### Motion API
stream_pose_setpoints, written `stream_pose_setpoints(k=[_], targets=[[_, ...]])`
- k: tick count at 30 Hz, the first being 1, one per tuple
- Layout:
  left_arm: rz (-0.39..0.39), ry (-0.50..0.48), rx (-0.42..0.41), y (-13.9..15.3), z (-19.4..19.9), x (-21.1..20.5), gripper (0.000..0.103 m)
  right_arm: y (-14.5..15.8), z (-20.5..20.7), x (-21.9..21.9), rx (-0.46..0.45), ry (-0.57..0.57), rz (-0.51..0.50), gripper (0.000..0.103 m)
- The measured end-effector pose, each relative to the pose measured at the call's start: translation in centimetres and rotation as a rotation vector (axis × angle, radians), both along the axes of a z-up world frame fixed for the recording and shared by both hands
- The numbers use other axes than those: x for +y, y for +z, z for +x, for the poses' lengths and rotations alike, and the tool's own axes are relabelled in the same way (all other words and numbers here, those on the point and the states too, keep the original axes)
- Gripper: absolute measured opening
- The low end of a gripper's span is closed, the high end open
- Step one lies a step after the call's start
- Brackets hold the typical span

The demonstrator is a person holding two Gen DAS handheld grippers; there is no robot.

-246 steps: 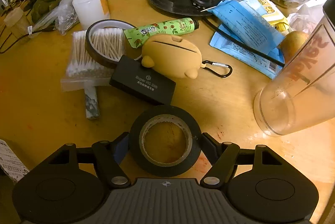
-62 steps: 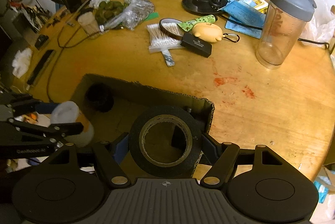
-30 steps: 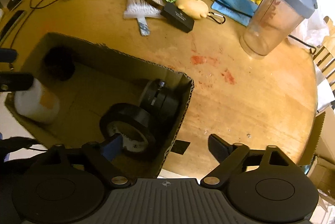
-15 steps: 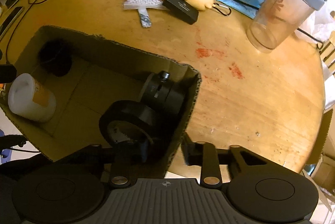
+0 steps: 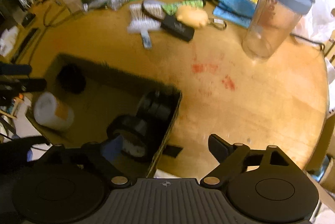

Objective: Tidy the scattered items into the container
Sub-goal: 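Reach the right tool to the black rectangular charger and close on it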

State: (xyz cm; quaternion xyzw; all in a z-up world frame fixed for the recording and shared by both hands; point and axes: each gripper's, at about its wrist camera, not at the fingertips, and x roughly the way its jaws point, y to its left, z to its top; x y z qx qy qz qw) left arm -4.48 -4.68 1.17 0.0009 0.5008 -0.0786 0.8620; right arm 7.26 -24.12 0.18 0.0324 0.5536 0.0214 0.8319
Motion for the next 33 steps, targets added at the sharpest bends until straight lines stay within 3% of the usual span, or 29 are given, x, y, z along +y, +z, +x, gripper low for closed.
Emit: stream_pose_setpoints(k=[11,14,20,29,33], targets=[[0.01,0.013,-0.01,0.3,1.0,0.5,0.075,0.8,3.9,-2.7,-0.077,-0.063,-0.036,0.097],[0.019,0.021,-0.015,0.4,1.2,0.8,0.081,0.7,5.1,-3.1,-0.088,-0.063,-0.053,0.097],[0.043,0.031,-0.019,0.5,1.7,1.4,0.084,0.4,7.6,-3.6,-0.114,-0.053,-0.08,0.097],[0.05,0.04,-0.062,0.8,1.9,2.5,0.103,-0.4,11.1,-4.0,-0.149,-0.023,-0.095,0.097],[0.05,0.04,-0.062,0.9,1.9,2.9,0.103,-0.9,12.4,-3.8,-0.154,-0.012,-0.061,0.097]])
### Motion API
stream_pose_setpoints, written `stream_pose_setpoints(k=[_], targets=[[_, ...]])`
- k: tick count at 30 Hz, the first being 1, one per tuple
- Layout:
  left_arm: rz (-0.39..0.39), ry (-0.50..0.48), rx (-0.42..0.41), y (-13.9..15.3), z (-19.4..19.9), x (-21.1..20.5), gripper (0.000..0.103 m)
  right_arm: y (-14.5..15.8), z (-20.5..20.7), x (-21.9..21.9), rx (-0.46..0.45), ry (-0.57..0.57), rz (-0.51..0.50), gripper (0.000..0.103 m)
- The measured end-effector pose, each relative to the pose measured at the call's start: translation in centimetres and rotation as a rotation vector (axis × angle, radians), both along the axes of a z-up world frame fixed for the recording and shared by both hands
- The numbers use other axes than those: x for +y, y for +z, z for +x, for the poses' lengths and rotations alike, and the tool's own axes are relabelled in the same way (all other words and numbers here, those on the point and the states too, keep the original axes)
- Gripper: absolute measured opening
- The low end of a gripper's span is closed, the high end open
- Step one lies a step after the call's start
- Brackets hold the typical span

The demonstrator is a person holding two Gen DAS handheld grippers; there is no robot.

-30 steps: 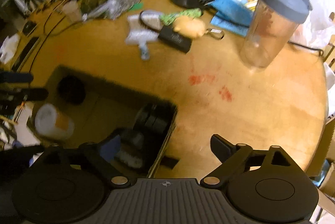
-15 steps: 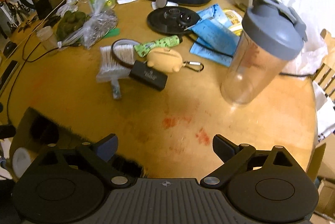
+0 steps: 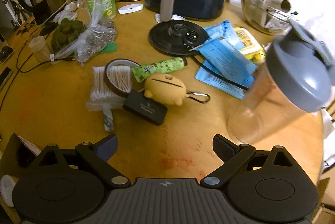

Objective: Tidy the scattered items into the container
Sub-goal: 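Reach the right tool to the black rectangular charger and close on it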

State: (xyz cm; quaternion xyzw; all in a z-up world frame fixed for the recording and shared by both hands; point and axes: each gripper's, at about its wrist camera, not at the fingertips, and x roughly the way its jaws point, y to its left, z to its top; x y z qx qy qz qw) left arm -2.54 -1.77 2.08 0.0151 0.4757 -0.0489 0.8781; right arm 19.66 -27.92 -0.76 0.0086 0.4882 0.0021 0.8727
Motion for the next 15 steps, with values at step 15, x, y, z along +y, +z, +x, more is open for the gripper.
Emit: stream_pose_setpoints(k=[15], targets=[[-0.06,0.093,0.063,0.0,-0.7,3.0,0.103,-4.4,3.6,-2.4,0.018,-0.196,0.366,0.092]])
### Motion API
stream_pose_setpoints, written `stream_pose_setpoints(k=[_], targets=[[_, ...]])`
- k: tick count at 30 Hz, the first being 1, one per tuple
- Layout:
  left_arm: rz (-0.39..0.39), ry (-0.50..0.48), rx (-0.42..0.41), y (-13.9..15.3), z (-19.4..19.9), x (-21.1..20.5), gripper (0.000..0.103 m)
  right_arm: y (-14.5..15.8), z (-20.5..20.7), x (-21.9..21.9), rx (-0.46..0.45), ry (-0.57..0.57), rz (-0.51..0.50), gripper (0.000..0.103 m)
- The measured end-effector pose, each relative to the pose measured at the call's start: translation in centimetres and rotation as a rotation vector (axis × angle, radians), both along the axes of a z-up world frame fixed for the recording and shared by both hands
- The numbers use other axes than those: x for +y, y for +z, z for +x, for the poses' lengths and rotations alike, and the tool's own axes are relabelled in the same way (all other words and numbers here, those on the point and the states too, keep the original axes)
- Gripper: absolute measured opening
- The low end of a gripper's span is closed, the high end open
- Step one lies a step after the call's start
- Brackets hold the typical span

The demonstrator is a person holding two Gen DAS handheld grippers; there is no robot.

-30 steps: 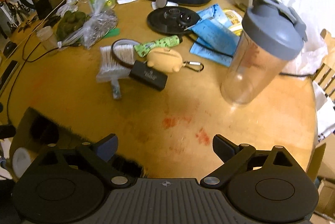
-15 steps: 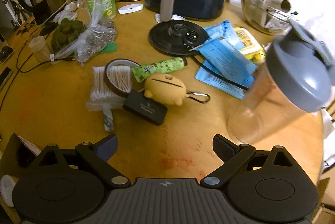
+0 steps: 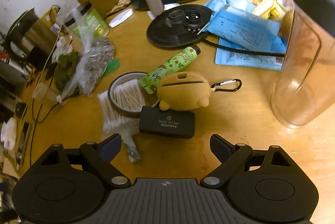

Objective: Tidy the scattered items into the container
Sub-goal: 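Reach the right tool to the black rectangular charger and close on it, then lift the black charger off the table with the right tool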

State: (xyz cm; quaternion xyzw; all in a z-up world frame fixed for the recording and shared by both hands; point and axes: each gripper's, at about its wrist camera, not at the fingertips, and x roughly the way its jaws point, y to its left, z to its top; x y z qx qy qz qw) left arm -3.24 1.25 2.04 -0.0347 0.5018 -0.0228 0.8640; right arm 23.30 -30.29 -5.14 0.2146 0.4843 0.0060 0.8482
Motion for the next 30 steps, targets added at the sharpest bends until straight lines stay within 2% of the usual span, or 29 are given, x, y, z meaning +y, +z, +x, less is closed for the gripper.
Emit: stream_pose_setpoints(k=[7,12,20,23,30], targets=[[-0.026,0.023,0.011,-0.1,-0.2,0.8,0.103,-1.5,1.6,-1.1,0.004,-0.029,0.076,0.087],[-0.04,0.016,0.036,-0.5,-0.2,0.9,0.103,-2.5,2.5,-1.3,0.029,-0.031,0.075,0.082],[-0.053,0.019,0.054,-0.8,-0.3,1.2,0.103,-2.8,2.8,-0.8,0.035,-0.025,0.056,0.081],[-0.056,0.014,0.062,-0.9,-0.1,1.1,0.103,-2.8,3.0,-0.6,0.036,-0.015,0.047,0.073],[-0.056,-0.018,0.063,-0.8,-0.1,0.6,0.103,-2.6,3.0,-0.5,0.054,0.01,0.035,0.071]])
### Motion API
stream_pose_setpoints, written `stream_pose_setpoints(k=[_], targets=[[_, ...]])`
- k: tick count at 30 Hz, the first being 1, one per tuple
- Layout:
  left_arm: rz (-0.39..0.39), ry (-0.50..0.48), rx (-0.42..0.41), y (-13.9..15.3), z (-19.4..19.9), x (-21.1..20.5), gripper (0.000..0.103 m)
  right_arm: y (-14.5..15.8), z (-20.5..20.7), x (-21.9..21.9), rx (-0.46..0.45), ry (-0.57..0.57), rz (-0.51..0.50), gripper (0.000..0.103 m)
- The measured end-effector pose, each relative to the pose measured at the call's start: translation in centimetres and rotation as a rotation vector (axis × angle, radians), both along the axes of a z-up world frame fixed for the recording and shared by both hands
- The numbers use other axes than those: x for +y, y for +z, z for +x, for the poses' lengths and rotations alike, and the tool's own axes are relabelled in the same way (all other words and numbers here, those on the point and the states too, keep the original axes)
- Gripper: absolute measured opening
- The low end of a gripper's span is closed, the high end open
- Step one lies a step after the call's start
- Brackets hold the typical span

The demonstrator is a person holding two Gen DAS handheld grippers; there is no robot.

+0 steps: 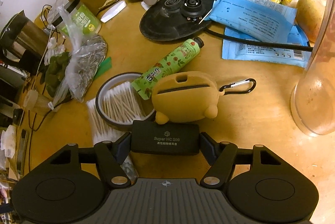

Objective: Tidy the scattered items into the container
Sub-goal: 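Lift the black charger off the table with the right tool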

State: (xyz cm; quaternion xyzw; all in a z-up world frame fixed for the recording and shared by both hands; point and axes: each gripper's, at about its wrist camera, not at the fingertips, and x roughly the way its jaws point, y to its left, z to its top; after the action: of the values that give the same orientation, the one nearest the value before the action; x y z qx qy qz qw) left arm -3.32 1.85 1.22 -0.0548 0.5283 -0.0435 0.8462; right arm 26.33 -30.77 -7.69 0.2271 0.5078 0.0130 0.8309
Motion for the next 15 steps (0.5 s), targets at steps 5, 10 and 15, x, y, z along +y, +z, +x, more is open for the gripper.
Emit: stream_pose_setpoints(k=[5,10,15], targets=[[-0.006,0.005,0.0,0.0,0.0,0.2,0.103,0.9,-1.0,1.1,-0.002,0.072,-0.094,0.071],[-0.008,0.003,0.003,-0.1,0.0,0.1,0.103,1.3,-2.2,2.9,0.031,0.196,-0.28,0.071],[-0.009,-0.01,0.004,-0.2,-0.1,-0.3,0.103,0.0,-3.3,3.9,0.062,0.276,-0.374,0.072]])
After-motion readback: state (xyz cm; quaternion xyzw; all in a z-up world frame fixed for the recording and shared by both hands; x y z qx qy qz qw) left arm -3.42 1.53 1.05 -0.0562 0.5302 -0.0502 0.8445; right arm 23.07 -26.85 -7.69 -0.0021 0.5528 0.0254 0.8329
